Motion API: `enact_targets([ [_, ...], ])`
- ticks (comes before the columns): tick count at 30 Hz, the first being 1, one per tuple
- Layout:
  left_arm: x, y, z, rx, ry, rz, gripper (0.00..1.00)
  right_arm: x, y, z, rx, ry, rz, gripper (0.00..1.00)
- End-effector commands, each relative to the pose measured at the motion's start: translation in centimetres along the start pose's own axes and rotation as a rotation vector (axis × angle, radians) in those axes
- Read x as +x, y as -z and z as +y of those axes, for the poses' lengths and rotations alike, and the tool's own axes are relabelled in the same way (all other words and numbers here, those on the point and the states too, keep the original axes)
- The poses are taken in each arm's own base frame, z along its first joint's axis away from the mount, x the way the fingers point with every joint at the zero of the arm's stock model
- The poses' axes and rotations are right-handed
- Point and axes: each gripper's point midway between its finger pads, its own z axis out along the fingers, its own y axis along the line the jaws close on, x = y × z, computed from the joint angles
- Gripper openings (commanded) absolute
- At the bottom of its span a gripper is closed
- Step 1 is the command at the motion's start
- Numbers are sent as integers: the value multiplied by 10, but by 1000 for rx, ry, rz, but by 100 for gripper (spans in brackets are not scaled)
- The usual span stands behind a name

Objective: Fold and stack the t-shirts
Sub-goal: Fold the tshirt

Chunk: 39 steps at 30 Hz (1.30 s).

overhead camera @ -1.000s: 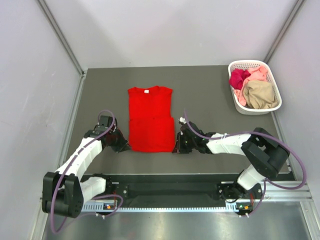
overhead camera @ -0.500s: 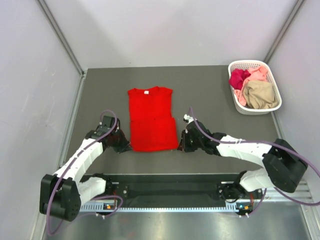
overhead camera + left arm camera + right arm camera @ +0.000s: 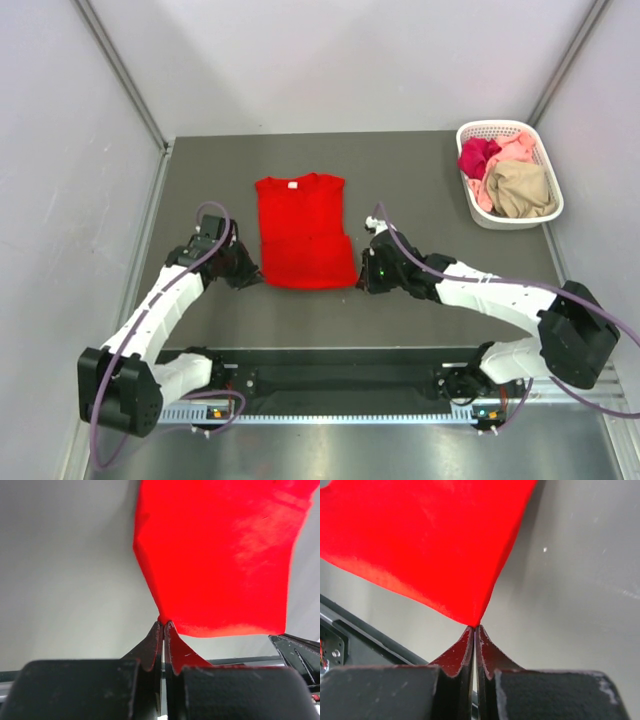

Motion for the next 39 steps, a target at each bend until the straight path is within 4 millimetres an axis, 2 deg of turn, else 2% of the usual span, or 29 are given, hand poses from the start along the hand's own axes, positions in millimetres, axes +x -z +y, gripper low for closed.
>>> enact_targets([
  [1, -22, 13, -22, 37, -25, -58, 0, -38, 17, 19, -12, 47, -102, 0],
  [6, -43, 21, -39, 43, -59, -105, 0, -66, 21, 23, 12, 61, -156, 0],
  [7, -51, 26, -46, 52, -68, -130, 0, -78, 24, 26, 8, 60, -179, 0],
  [9, -59, 26, -51, 49, -73, -144, 0, -85, 20, 23, 24, 73, -173, 0],
  [10, -68, 30, -58, 57, -80, -170, 0, -98, 24, 28, 17, 72, -199, 0],
  [12, -77, 27, -64, 58, -82, -183, 0, -108, 22, 27, 26, 80, -203, 0],
  [13, -85, 31, -71, 71, -87, -206, 0, -122, 26, 28, 32, 73, -228, 0],
  [15, -96, 29, -77, 67, -89, -224, 0, -134, 24, 26, 47, 81, -237, 0],
  [16, -105, 35, -86, 82, -97, -247, 0, -151, 29, 26, 48, 74, -266, 0],
  [17, -112, 36, -90, 85, -96, -260, 0, -158, 29, 25, 53, 81, -273, 0],
  [18, -116, 30, -91, 74, -93, -250, 0, -164, 25, 22, 61, 81, -272, 0],
  [19, -126, 35, -100, 91, -98, -269, 0, -180, 29, 24, 53, 74, -297, 0],
  [21, -141, 32, -111, 98, -94, -276, 0, -193, 23, 20, 63, 80, -296, 0],
  [22, -146, 30, -115, 100, -96, -281, 0, -208, 26, 21, 55, 76, -321, 0],
  [23, -152, 28, -116, 98, -93, -284, 0, -215, 24, 20, 56, 76, -326, 0],
  [24, -156, 16, -116, 83, -87, -268, 0, -219, 16, 16, 66, 75, -317, 0],
  [25, -165, 19, -123, 95, -88, -283, 0, -236, 19, 17, 53, 69, -345, 0],
  [26, -172, 16, -123, 95, -81, -289, 0, -242, 16, 17, 51, 68, -346, 0],
  [27, -177, 5, -120, 77, -72, -278, 0, -245, 4, 14, 53, 68, -335, 0],
  [28, -187, 6, -129, 102, -71, -295, 0, -259, 6, 16, 39, 68, -359, 0],
  [29, -194, 3, -129, 106, -65, -299, 0, -265, 2, 16, 38, 69, -364, 0],
  [30, -199, -8, -127, 94, -58, -288, 0, -270, -11, 11, 45, 73, -363, 0],
  [31, -211, -7, -133, 116, -59, -306, 0, -283, -11, 18, 7, 76, -384, 0],
  [33, -225, -16, -136, 114, -62, -313, 0, -298, -24, 20, -18, 82, -408, 0],
  [35, -240, -19, -139, 131, -63, -336, 0, -306, -34, 24, -43, 86, -410, 0],
  [36, -247, -25, -139, 132, -62, -342, 0, -306, -50, 19, -40, 84, -394, 0],
  [38, -262, -25, -141, 161, -64, -369, 0, -322, -54, 26, -67, 101, -437, 0],
  [39, -268, -30, -141, 164, -65, -376, 0, -322, -66, 22, -63, 100, -433, 0],
])
